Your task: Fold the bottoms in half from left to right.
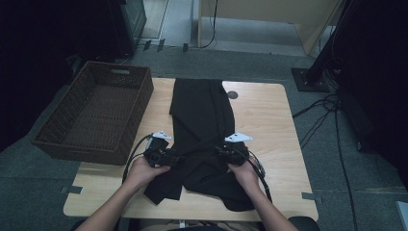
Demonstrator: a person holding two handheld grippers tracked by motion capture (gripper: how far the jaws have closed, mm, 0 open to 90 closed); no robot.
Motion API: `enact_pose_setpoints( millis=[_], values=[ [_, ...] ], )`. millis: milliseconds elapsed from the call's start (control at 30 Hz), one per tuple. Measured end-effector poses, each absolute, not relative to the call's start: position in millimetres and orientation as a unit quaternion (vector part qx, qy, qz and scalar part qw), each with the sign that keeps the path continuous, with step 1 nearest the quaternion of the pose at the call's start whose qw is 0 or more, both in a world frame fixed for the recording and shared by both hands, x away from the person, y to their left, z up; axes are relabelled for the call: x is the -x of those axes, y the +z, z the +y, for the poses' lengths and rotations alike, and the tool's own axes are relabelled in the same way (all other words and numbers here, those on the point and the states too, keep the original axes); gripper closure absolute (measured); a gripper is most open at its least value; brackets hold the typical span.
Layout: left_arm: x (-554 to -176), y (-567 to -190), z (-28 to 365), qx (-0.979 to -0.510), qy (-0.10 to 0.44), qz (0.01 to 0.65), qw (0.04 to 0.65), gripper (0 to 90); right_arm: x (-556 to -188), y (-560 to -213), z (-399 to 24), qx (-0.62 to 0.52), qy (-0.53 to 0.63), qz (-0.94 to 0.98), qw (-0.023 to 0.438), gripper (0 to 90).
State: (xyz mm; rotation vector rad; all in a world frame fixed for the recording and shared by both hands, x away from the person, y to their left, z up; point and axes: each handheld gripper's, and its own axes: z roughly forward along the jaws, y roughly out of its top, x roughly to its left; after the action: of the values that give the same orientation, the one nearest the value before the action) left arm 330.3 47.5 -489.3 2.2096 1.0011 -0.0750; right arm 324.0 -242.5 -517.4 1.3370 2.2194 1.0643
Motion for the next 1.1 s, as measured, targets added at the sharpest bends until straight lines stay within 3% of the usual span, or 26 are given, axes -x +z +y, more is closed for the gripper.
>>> enact_pose_setpoints(
  millis=[100,233,367,467,533,633,733,800,933,1000,1100],
  values=[
    [-322.4,-483.8,40.5,-0.864,-0.01,0.365,0.348,36.9,-315.4,-513.1,-248.1,-0.47,0.389,0.776,0.161,61.1],
    [-312.1,-478.5,34.8,-0.865,-0.056,0.344,0.361,37.6,-299.6,-511.6,-248.7,-0.459,0.387,0.785,0.15,61.6],
    [-302.7,-489.9,24.5,-0.895,-0.028,0.316,0.315,35.1,-283.9,-517.0,-240.3,-0.437,0.38,0.801,0.15,59.9],
    [-301.1,-496.5,24.8,-0.888,-0.024,0.323,0.327,36.6,-272.2,-517.6,-237.4,-0.433,0.383,0.802,0.148,58.4],
    [-299.7,-496.7,23.0,-0.889,-0.005,0.324,0.324,41.1,-262.9,-518.1,-234.8,-0.426,0.387,0.804,0.152,57.0],
    [-296.4,-497.9,21.5,-0.891,0.035,0.32,0.319,61.9,-255.5,-516.9,-229.7,-0.42,0.397,0.808,0.111,59.1],
    [-298.2,-498.9,21.2,-0.888,0.032,0.329,0.319,78.5,-254.5,-514.8,-225.3,-0.416,0.413,0.807,0.071,61.8],
    [-299.0,-498.8,21.5,-0.89,0.028,0.328,0.316,86.5,-257.0,-510.7,-226.3,-0.413,0.416,0.806,0.084,64.8],
    [-302.2,-499.3,24.4,-0.884,-0.002,0.339,0.322,90.0,-267.6,-499.3,-237.4,-0.411,0.423,0.798,0.124,78.8],
    [-306.0,-498.7,27.5,-0.869,-0.052,0.353,0.343,90.0,-273.2,-500.6,-241.2,-0.409,0.413,0.805,0.12,85.2],
    [-302.6,-488.2,25.1,-0.856,-0.065,0.35,0.376,90.0,-273.5,-510.3,-240.2,-0.413,0.39,0.816,0.105,85.7]
  ],
)
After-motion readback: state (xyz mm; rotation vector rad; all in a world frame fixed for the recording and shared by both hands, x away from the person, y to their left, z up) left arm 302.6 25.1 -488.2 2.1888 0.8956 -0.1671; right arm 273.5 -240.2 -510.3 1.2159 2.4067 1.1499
